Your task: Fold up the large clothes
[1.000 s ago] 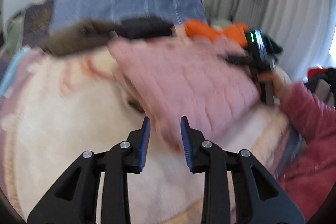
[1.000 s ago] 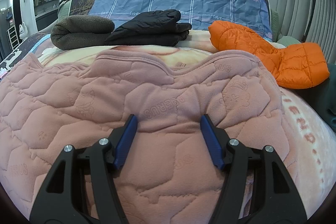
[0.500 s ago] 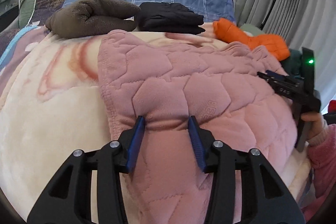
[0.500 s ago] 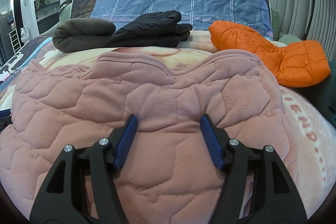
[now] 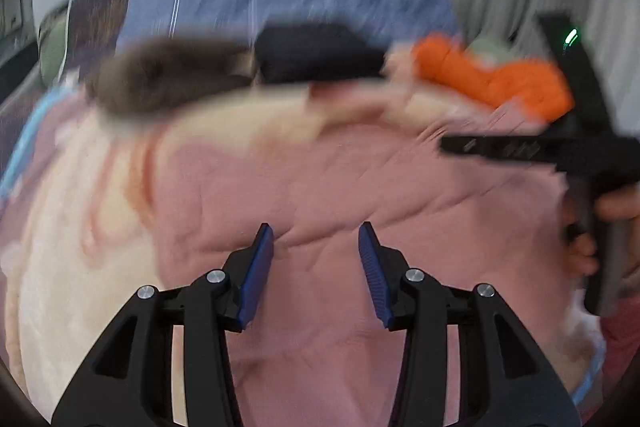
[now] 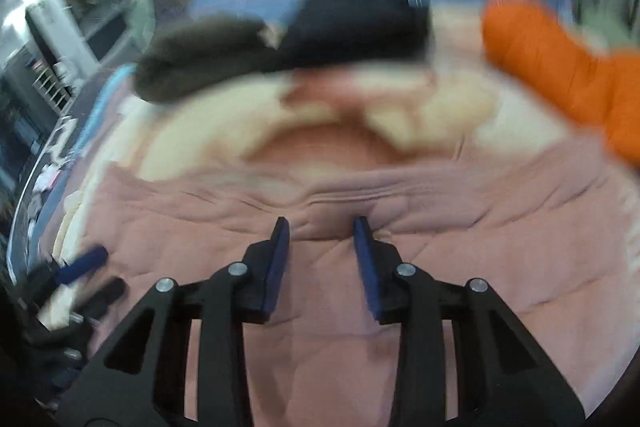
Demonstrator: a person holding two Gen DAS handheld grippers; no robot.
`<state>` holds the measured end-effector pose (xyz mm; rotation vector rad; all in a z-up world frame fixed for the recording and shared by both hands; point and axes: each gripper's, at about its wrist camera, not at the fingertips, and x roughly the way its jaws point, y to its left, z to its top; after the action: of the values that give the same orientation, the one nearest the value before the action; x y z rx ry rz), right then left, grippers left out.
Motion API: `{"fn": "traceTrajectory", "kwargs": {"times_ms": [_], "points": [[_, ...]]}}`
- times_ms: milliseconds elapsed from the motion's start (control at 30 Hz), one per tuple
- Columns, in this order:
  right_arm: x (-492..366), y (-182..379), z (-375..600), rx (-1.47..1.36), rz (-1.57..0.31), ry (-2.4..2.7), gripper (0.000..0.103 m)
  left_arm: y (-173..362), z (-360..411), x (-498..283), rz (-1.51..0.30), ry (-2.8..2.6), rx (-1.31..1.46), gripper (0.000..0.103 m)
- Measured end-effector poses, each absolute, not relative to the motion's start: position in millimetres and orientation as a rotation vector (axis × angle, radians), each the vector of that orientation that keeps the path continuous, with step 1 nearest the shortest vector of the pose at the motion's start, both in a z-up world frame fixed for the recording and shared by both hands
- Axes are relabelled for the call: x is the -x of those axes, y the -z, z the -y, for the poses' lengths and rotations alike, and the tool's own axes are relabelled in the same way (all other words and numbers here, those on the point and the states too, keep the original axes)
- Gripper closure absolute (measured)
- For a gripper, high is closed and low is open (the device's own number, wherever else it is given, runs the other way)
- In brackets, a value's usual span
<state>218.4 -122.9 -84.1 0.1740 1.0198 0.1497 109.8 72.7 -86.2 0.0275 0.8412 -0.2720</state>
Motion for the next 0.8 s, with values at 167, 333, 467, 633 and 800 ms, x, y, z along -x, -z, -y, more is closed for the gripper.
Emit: {"fn": "traceTrajectory", "kwargs": {"times_ms": [167,333,467,633,800], "points": [[-231.5,116.6,124.4,-0.183,-1.016,-0.140,0.071,104.5,-84.7,-105.4,-0.760,0.325,0.018,0.055],[-230.7,118.3,115.5,-0.127,-0.995,-0.121,0.070,105.6,-79.4,-104.8,-0.742,0.310,-0.024,0.054],[-228.4,112.8,116.9,-0.123,-0.965,-0.125,0.069,104.9,-79.7,-104.8,-0.735,0.312,-0.020,0.054],[-168.8,69.6,117.8,-0.158,-0.882,-0.034,0.050,106.8,-79.5,-102.8,-0.721,0.314,-0.031,0.054],[-97.7,63.8,113.8,-0.146,-0.831,-0.080,0.047,106.0,-78.1,-100.6,-0.715,0.303,-0.047,0.054]]}}
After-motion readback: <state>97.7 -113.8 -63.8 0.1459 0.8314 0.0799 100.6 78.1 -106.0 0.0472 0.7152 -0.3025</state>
